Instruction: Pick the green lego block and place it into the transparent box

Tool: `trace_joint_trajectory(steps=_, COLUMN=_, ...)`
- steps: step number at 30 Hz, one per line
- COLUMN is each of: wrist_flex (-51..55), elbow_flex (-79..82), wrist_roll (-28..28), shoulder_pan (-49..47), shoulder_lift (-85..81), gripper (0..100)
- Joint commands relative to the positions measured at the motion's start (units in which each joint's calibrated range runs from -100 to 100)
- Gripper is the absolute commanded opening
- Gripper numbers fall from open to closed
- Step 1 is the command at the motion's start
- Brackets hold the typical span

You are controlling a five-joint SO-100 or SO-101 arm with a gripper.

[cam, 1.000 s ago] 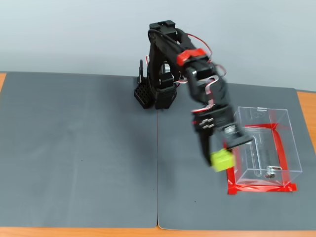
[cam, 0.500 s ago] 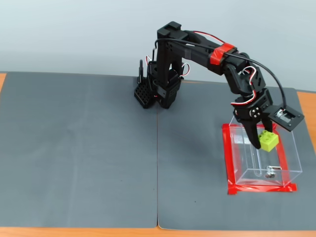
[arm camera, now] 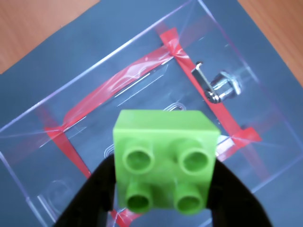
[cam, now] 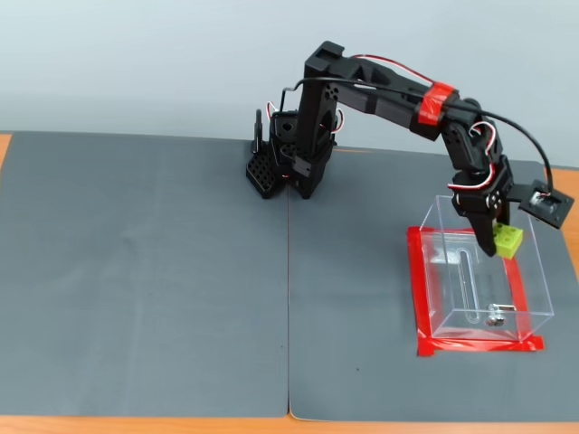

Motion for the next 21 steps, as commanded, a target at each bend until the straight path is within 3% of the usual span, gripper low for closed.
trace_joint_trajectory(steps=1, wrist_flex=-0.7, elbow_flex=-3.5, wrist_roll=-0.1, shoulder_pan=-0.7, shoulder_lift=-0.4, gripper=6)
trace_joint_trajectory(steps=10, wrist_flex=-0.6, elbow_flex=-3.4, wrist_roll=-0.1, shoulder_pan=-0.1, shoulder_lift=-1.2, gripper=35)
trace_joint_trajectory(steps=17, wrist_flex=0.1, elbow_flex=-5.1, wrist_roll=-0.1, shoulder_pan=0.8, shoulder_lift=-2.4, gripper=33)
trace_joint_trajectory(steps=21, wrist_flex=0.1, elbow_flex=-5.3, wrist_roll=0.1, shoulder_pan=2.5, shoulder_lift=-4.7, gripper=28)
